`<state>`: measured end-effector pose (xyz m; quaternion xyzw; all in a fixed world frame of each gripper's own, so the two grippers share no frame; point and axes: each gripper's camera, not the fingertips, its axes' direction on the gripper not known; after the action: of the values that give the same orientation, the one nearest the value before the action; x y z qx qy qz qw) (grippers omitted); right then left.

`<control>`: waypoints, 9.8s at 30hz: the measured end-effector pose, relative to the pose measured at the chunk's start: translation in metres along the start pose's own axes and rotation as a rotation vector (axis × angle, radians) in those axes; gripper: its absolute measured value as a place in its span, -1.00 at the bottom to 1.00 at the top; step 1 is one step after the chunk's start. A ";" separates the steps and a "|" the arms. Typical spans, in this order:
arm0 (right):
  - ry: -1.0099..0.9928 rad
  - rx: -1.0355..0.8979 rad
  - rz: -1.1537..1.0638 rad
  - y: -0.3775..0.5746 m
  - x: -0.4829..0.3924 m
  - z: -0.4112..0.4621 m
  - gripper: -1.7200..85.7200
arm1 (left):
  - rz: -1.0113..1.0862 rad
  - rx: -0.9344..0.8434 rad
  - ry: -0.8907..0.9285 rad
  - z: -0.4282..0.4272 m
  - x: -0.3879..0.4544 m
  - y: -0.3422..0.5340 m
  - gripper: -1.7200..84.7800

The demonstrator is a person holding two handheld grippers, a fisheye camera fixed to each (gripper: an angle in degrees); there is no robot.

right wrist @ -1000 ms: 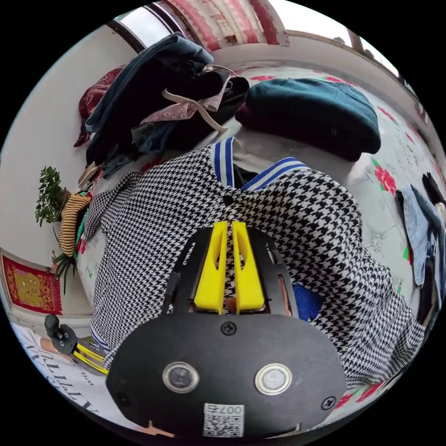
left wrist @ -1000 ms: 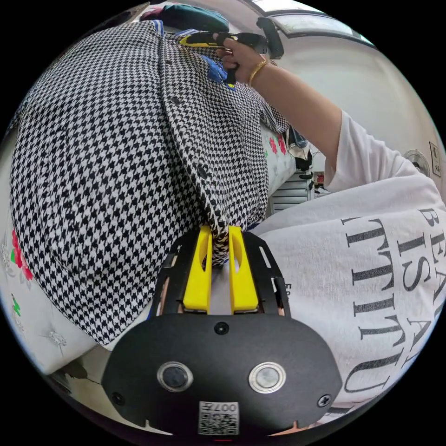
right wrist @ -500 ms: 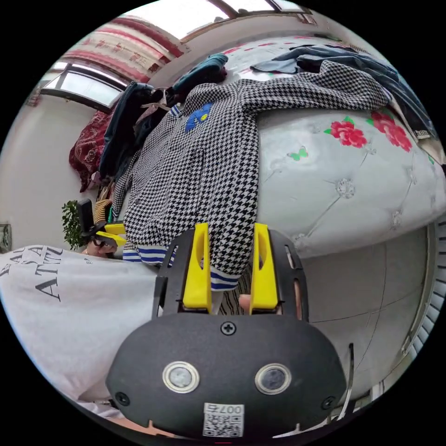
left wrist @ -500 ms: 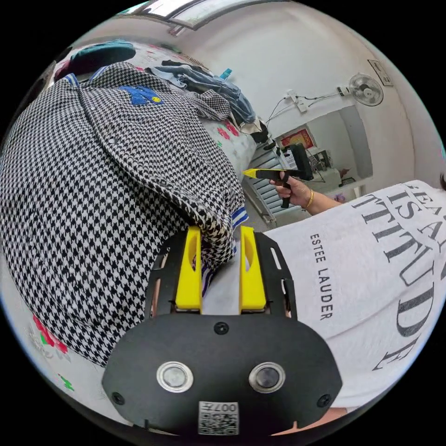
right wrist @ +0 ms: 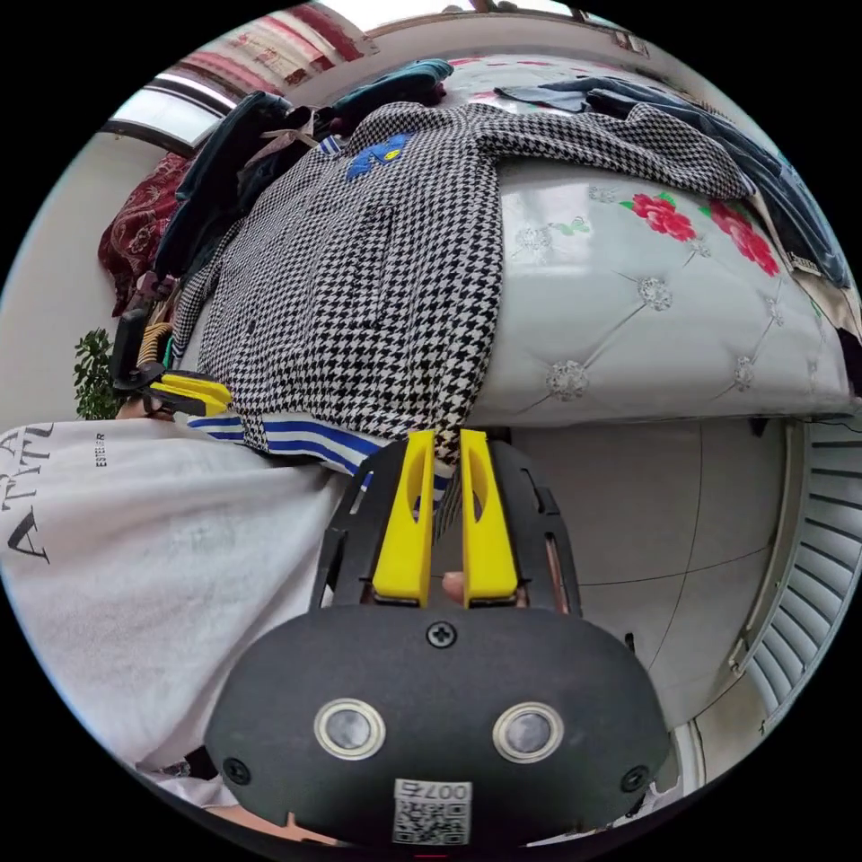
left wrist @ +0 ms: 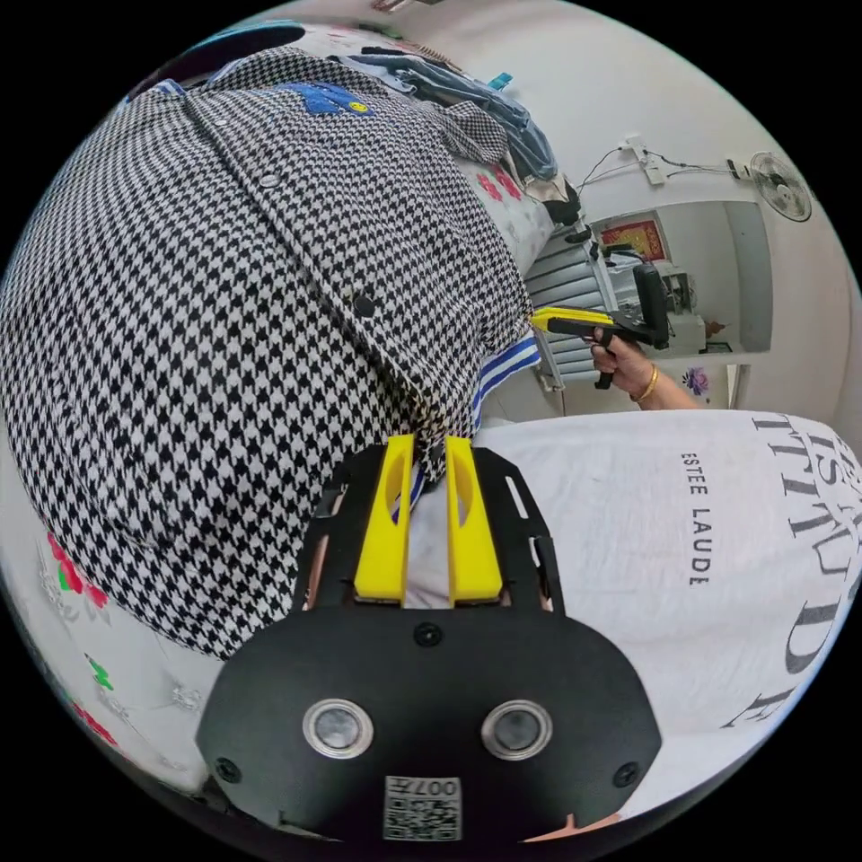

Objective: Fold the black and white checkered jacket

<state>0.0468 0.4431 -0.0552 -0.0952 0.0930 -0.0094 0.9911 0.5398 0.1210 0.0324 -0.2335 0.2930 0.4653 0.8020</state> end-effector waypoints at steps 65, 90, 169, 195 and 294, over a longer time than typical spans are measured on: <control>-0.323 0.251 -0.118 -0.200 0.000 0.007 -0.77 | -0.287 0.520 -0.144 -0.213 -0.068 0.071 -0.79; -0.052 0.232 -0.326 -0.379 -0.060 -0.029 -0.78 | -0.405 0.446 -0.486 -0.176 -0.089 0.020 -0.84; -0.349 -0.023 -0.603 -0.265 -0.303 0.142 -0.80 | -0.790 0.642 -0.300 -0.135 -0.042 0.254 -0.87; -0.525 -0.323 0.036 -0.039 0.002 0.128 -0.78 | -0.337 0.188 0.024 -0.136 -0.064 0.240 -0.95; -0.706 -0.040 -0.125 -0.350 -0.121 0.099 -0.57 | -0.455 0.753 0.020 -0.257 -0.255 0.202 -0.50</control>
<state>-0.0540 0.1225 0.1286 -0.1177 -0.2611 -0.0349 0.9575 0.1954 -0.1077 0.0024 0.0119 0.3908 0.1353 0.9104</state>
